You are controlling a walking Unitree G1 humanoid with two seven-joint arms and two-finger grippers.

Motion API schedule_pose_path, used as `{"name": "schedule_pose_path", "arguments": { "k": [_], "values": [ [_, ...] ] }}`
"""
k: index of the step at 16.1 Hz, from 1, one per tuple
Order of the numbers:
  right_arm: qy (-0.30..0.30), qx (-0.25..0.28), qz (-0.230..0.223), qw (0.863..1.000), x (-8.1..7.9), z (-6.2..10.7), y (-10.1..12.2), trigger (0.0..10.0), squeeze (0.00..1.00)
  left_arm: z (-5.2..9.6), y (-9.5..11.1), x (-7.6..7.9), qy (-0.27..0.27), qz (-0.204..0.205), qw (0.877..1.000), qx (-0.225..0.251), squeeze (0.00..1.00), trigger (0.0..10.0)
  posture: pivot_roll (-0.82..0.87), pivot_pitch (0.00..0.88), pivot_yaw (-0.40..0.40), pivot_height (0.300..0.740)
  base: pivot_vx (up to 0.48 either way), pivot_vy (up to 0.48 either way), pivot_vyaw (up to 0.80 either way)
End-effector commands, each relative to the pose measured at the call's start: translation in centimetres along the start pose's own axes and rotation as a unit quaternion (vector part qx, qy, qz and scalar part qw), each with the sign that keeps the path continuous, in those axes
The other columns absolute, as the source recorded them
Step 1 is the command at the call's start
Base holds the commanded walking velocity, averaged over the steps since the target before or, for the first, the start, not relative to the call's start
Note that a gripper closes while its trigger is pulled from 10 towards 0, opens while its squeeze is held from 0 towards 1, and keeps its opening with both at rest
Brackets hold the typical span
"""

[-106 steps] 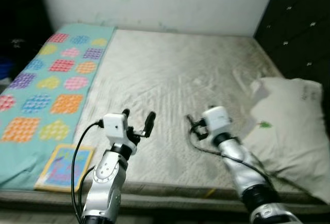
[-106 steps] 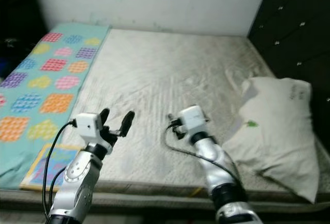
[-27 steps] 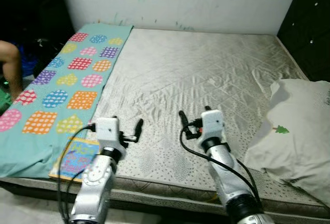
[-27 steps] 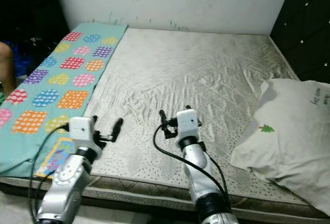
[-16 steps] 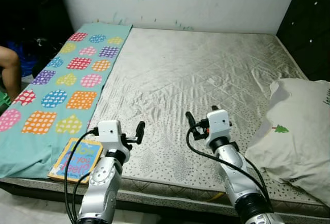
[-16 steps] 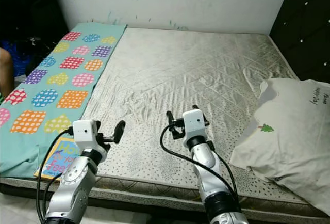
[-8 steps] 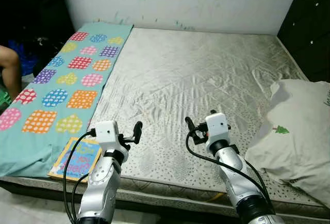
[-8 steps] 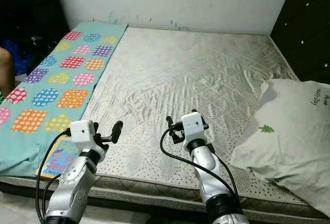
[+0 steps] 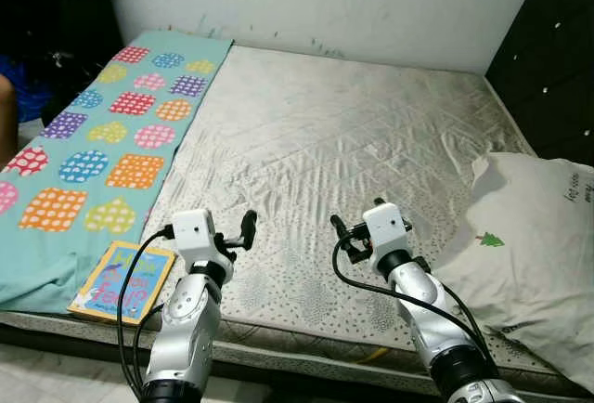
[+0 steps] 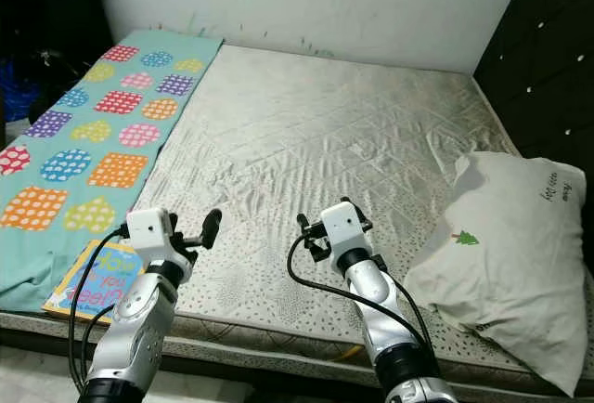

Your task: Clean up the room

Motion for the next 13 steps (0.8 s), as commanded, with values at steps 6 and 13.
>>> {"name": "schedule_pose_path", "arguments": {
  "k": [6,13],
  "values": [
    [-0.021,0.032,-0.025,0.999,0.85,-0.01,0.99,10.0,0.0,0.05,-0.9,0.47,0.004,0.017,1.0,-0.012,0.0,10.0,-0.1,0.0,-0.077,0.74,0.0,0.0,0.0],
    [-0.034,0.026,-0.042,0.998,0.94,0.14,0.66,10.0,0.0,-0.13,-1.01,0.49,-0.008,0.009,1.0,-0.021,0.0,10.0,-0.1,0.0,-0.057,0.74,0.0,-0.112,-0.11]
  ]
}}
Point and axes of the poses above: a point about 5 cm out from each wrist's last joint towards the gripper, its own z axis pointing back from the gripper into the wrist, its own y axis along the axis of the wrist's last joint, x = y × z, the point moved 2 cm from there along -z, pointing out of the wrist towards the gripper, and after that the axes turned 4 degrees about z, right-handed, at the moved point
